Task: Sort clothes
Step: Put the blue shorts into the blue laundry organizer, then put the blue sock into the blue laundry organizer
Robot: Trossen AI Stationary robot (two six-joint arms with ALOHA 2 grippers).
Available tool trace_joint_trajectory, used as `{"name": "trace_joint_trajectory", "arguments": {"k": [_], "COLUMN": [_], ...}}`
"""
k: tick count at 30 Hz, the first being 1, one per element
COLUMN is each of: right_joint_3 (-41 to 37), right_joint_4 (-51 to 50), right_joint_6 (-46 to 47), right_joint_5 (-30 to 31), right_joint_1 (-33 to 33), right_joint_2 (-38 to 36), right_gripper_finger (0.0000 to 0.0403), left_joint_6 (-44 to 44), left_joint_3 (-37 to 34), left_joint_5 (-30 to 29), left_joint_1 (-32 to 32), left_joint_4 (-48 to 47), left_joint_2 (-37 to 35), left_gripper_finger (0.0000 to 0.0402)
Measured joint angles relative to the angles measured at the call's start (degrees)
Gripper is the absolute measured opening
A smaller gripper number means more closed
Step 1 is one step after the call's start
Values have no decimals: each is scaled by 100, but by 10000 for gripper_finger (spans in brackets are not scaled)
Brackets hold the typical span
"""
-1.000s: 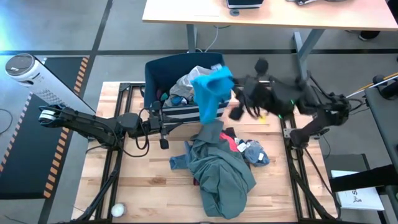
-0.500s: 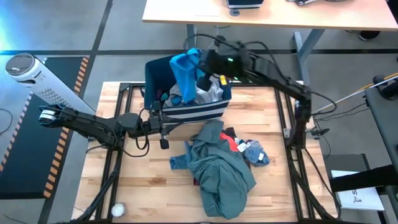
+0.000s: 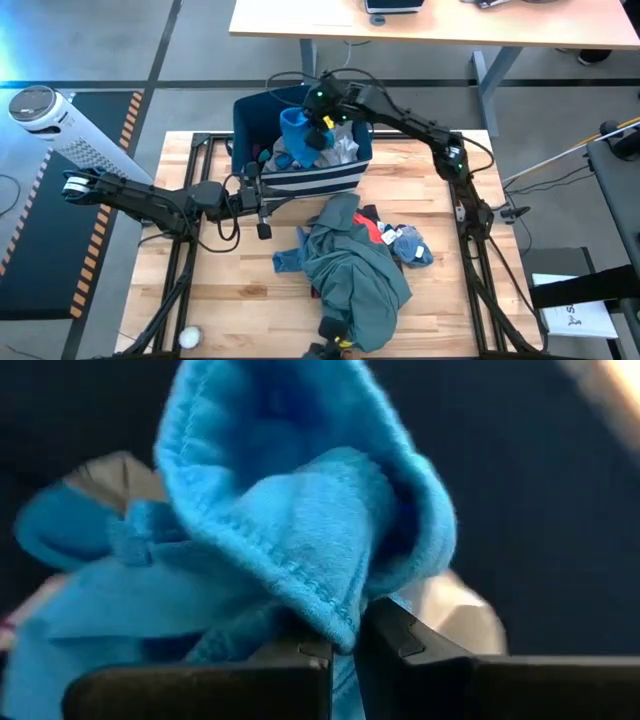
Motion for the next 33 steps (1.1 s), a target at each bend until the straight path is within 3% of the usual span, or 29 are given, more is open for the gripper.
{"name": "trace_joint_trajectory", "arguments": {"k": [9, 16, 27, 30, 33], "right_joint_3": [0, -2, 22, 22, 28], "right_joint_4": [-628, -901, -1076, -1077, -1168], "right_joint_6": [110, 97, 135, 171, 355], "right_joint_5": [-167, -144, -134, -137, -140], "right_joint_1": [16, 44, 133, 180, 234], "right_joint_2": [614, 606, -609, -1047, -1457], "right_gripper_finger": [6, 76, 208, 224, 213], "left_joint_6": [42, 39, -17, -33, -36], "left_joint_3": [0, 0, 0, 0, 0], "left_joint_5": [0, 0, -20, -20, -20], "left_joint_1": [2, 2, 27, 28, 28], "left_joint_4": [-7, -6, 34, 42, 46], "left_joint_2": [0, 0, 0, 0, 0], "left_gripper_finger": [39, 39, 39, 39, 39]}}
